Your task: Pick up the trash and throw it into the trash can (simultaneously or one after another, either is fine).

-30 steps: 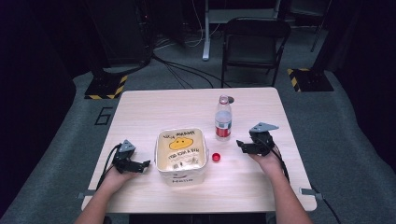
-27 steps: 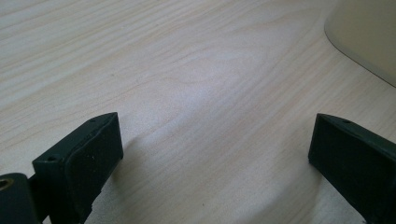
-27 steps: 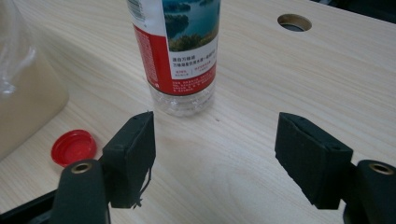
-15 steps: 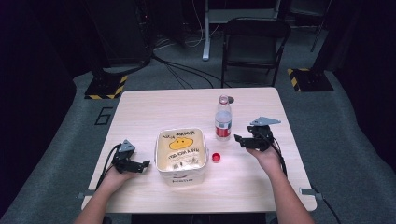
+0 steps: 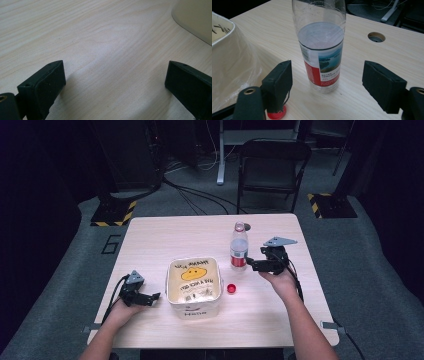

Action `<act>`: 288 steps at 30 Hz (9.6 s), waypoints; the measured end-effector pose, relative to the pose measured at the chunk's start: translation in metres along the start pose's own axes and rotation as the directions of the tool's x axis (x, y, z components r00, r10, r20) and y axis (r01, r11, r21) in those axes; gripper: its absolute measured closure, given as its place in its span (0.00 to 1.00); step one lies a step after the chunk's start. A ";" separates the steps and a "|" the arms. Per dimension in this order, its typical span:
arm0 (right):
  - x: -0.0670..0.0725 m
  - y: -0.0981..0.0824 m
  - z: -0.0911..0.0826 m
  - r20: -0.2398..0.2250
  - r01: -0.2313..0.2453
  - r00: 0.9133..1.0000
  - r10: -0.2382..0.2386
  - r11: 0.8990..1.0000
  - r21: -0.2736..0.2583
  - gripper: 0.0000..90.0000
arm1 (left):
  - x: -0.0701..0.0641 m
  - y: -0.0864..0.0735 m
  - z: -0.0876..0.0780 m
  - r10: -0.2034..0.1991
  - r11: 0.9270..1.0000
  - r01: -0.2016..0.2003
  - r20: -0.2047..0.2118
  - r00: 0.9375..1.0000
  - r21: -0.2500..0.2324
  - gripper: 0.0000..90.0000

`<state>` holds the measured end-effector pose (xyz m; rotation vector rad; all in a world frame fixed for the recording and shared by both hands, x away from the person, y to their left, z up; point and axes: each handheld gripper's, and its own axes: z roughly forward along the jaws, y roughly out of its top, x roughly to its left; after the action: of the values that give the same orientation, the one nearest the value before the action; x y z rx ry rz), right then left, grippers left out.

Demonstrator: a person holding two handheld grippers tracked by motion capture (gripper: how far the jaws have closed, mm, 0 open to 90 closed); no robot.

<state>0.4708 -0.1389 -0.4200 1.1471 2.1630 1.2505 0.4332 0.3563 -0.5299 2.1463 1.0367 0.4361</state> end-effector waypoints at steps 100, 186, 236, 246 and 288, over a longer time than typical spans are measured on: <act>0.046 0.102 -0.035 -0.068 0.124 0.989 -0.128 0.990 -0.063 0.28 | 0.001 0.001 0.002 0.004 1.000 -0.004 0.005 1.000 -0.005 0.03; 0.145 0.108 -0.011 -0.305 0.278 0.908 -0.286 0.958 -0.071 0.28 | 0.002 0.001 0.002 0.006 1.000 -0.006 0.004 1.000 -0.003 0.03; 0.141 0.057 0.041 -0.266 0.283 0.928 -0.260 0.958 0.054 0.28 | 0.001 0.001 0.002 0.005 1.000 -0.005 0.002 1.000 -0.007 0.03; 0.142 0.053 0.045 -0.265 0.290 0.928 -0.261 0.954 0.073 0.28 | 0.001 0.001 0.002 0.004 1.000 -0.004 0.004 1.000 -0.006 0.03; 0.126 0.054 0.006 -0.256 0.276 0.930 -0.265 0.961 0.008 0.24 | 0.001 0.001 0.002 0.003 1.000 -0.003 0.004 1.000 -0.007 0.03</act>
<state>0.4254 -0.0195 -0.3695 0.7003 2.4440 1.2860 0.4357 0.3560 -0.5304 2.1420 1.0281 0.4367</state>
